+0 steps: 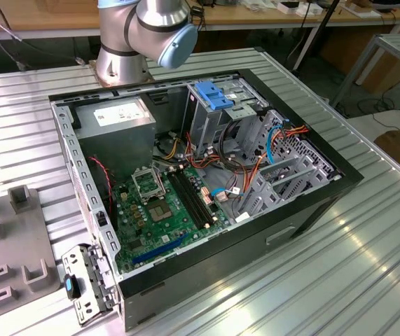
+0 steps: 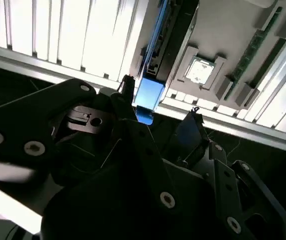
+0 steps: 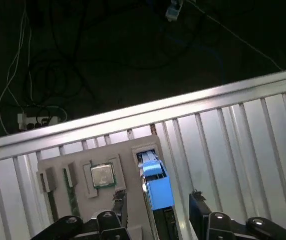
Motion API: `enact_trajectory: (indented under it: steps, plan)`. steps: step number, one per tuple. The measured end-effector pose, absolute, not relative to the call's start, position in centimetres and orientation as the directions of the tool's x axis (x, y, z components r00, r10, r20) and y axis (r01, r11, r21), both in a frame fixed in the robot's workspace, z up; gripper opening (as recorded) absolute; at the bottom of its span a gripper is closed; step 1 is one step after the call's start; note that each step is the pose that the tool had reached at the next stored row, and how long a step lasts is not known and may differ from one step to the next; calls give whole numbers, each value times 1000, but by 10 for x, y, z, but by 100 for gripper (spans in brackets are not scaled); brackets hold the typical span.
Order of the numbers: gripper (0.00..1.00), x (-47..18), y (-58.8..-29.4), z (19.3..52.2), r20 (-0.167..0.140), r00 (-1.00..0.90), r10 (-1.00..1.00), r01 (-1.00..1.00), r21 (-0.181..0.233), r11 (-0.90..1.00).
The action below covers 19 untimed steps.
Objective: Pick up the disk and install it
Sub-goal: 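Pick up the disk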
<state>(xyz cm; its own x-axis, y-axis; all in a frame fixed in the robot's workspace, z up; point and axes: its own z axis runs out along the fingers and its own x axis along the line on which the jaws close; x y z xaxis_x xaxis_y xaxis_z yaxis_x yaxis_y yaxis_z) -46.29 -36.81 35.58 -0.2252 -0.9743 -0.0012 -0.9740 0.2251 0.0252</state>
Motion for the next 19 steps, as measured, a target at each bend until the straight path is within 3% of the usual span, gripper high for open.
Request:
enact_trajectory:
  steps: [1, 2, 6, 19]
  plan:
    - [61, -467, -366, 355, 2, -224, -975, -974, -24, 224]
    - [61, -469, -366, 349, 1, -173, -985, -984, -31, 173]
    - [61, -474, -365, 335, 1, -88, -996, -996, -31, 87]
    - [61, -473, -364, 305, 12, -64, -998, -998, -20, 63]
